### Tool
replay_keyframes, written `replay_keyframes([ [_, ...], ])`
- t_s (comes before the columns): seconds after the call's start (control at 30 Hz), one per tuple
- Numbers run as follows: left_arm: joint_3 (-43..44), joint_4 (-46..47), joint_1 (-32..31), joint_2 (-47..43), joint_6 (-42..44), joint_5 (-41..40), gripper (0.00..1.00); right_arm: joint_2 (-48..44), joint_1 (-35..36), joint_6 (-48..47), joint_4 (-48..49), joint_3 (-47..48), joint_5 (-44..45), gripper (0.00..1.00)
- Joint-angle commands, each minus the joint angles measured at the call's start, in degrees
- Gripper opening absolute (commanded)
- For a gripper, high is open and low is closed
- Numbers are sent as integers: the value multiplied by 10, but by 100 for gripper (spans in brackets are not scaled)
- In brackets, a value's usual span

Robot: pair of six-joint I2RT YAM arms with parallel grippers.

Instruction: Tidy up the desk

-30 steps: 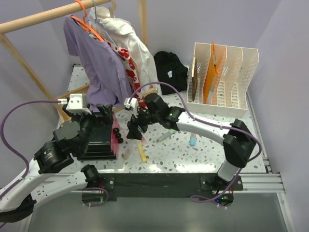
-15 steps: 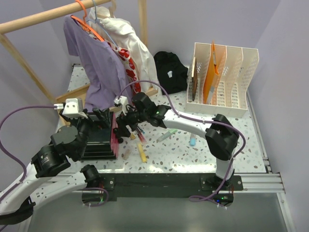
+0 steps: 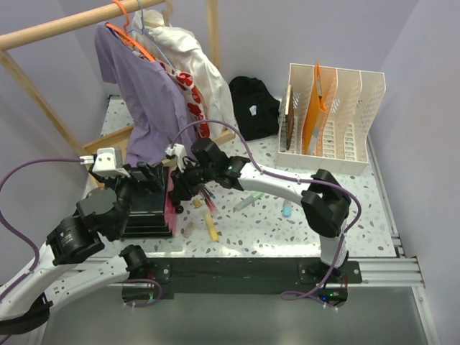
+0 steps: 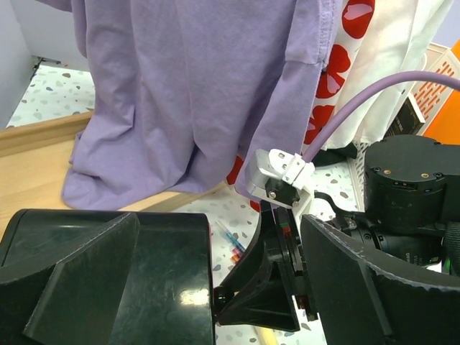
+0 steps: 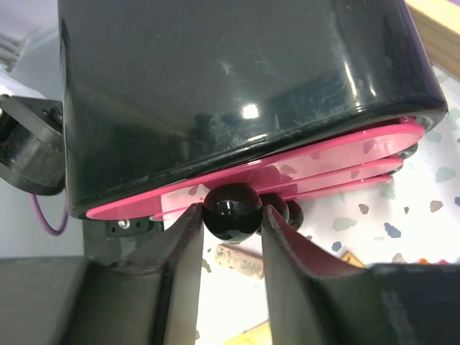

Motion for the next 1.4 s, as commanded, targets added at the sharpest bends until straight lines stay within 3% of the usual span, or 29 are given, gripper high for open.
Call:
replay_keyframes([
  [0.0, -4, 7, 1, 0, -16, 2, 100, -14, 3, -15, 8, 11, -7, 18],
  [0.07, -7, 8, 1, 1, -18, 6, 100, -32, 2, -25, 8, -9, 1, 12],
  [0.2, -10, 11, 1, 4, -22, 16, 100, -75, -1, -58, 11, -58, 25, 10],
  [0.53, -18, 29, 1, 21, -27, 35, 100, -175, -28, -123, -14, -174, 14, 11],
  [0.83, -28, 46, 1, 34, -35, 59, 100, -225, -64, -142, -29, -210, -4, 15],
  [0.9, -29, 48, 1, 41, -38, 66, 100, -228, -70, -142, -28, -211, -6, 28],
  [0.97, -30, 51, 1, 44, -39, 72, 100, -231, -72, -144, -27, -209, -5, 47],
  [1.0, -31, 52, 1, 48, -40, 78, 100, -231, -73, -146, -29, -207, -4, 61],
  [1.03, -32, 52, 1, 48, -41, 82, 100, -232, -74, -147, -29, -205, -4, 65],
  [1.37, -37, 58, 1, 52, -46, 105, 100, -229, -87, -146, -23, -205, -18, 69],
])
